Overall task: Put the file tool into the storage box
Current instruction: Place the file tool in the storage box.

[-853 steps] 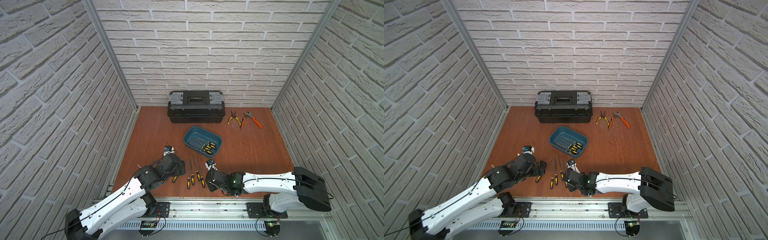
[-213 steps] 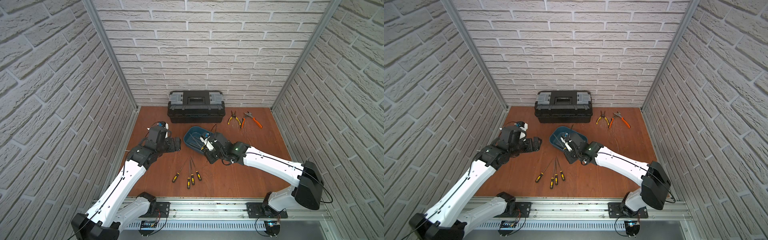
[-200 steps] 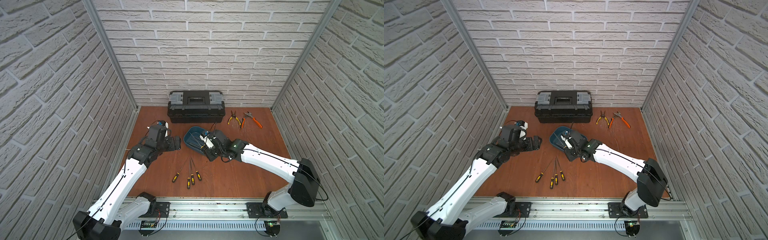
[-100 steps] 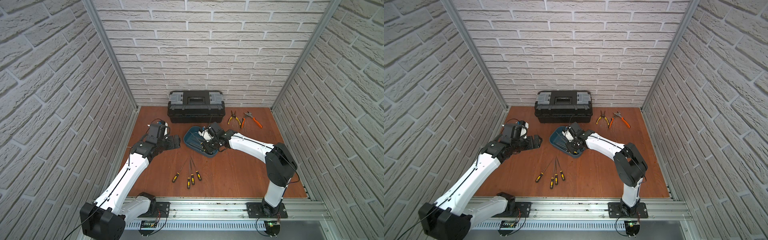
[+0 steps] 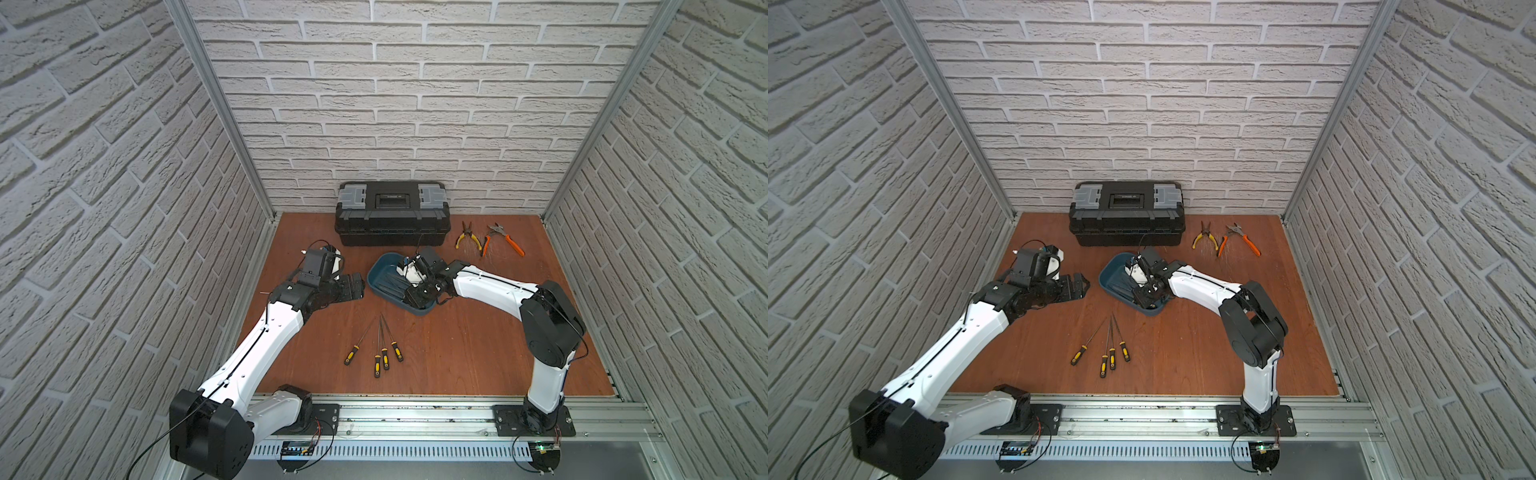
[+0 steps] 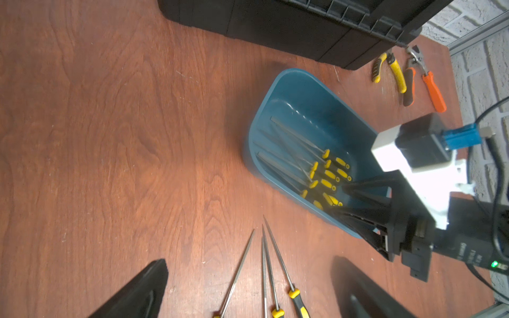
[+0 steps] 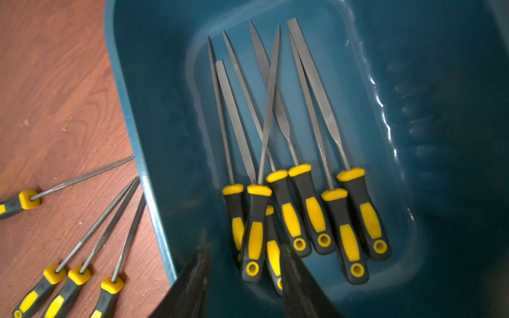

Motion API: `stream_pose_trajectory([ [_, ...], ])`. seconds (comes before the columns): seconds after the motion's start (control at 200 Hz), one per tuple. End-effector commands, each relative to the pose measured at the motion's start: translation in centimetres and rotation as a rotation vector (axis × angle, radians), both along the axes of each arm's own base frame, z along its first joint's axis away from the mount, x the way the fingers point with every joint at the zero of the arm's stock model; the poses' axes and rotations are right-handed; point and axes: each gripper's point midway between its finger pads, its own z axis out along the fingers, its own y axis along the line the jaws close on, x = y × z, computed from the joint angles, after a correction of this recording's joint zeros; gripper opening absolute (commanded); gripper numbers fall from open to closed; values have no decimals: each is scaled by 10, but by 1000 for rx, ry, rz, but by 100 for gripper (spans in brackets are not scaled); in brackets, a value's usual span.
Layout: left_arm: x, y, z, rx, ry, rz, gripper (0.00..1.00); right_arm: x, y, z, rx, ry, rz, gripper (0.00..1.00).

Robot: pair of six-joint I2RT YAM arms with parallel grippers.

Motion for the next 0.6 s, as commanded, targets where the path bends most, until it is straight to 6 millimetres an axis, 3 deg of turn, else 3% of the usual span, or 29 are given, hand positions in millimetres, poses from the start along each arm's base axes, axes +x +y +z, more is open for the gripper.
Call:
stream_pose_trajectory([
  [0.0, -1, 0, 4, -27, -28, 3, 98, 4, -2, 29, 26, -72, -29, 49],
  [0.245, -15, 0, -17, -14, 6, -9, 98, -2, -30, 75, 36, -175, -220, 51],
  [0.385, -25, -10, -29, 0, 30, -44, 98, -25, -51, 86, 62, -228, -361, 50],
  [0.595, -35, -37, -39, 17, 5, -98, 98, -76, -52, 83, 75, -248, -404, 49],
])
